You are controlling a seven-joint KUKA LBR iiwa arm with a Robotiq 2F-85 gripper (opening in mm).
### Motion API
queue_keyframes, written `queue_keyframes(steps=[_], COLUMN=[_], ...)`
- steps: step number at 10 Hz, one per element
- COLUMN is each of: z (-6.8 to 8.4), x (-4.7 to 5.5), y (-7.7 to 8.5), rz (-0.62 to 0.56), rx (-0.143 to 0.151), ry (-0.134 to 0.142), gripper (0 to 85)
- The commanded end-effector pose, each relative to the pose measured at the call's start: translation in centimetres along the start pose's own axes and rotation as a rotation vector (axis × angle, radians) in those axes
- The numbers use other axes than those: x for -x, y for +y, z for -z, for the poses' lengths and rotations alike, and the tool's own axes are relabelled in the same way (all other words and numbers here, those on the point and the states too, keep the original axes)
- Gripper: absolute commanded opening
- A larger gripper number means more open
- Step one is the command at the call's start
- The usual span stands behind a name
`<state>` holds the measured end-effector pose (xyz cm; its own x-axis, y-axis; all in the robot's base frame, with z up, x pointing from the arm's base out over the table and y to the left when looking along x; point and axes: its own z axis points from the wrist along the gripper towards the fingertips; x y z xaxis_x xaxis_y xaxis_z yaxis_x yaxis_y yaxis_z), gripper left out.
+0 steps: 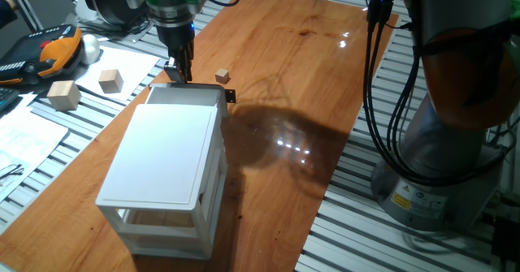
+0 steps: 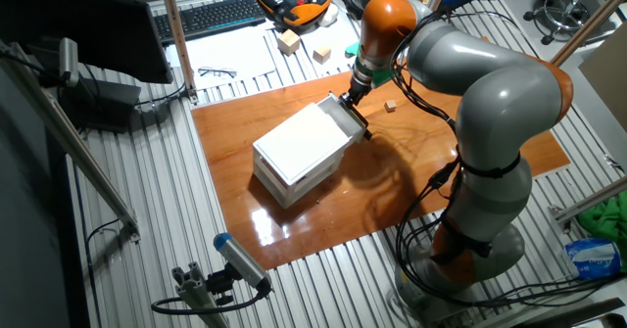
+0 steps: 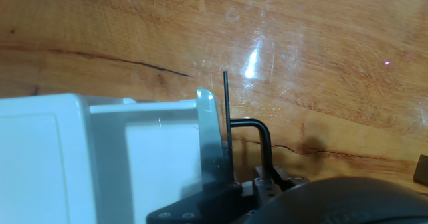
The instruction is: Put things in the drawer
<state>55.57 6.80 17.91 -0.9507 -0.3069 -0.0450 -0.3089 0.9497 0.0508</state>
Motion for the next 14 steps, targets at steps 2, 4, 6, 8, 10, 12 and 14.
queue_keyframes(steps=[2,4,6,8,10,12,14], z=[0.02,-0.03,-0.03,-0.04,0.01,0.01,-0.03], x=[-0.01,-0.02,-0.01,0.01,0.08,0.11,0.12], y=[-0.02,-0.05,-0.03,0.01,0.14,0.18,0.17], rz=[0.018,0.016,0.013,0.01,0.007,0.001,-0.003], rx=[0.001,-0.002,-0.002,-0.004,-0.008,-0.011,-0.011], ry=[0.015,0.013,0.013,0.015,0.017,0.014,0.014], gripper=[0.0,0.0,0.0,0.0,0.0,0.0,0.0])
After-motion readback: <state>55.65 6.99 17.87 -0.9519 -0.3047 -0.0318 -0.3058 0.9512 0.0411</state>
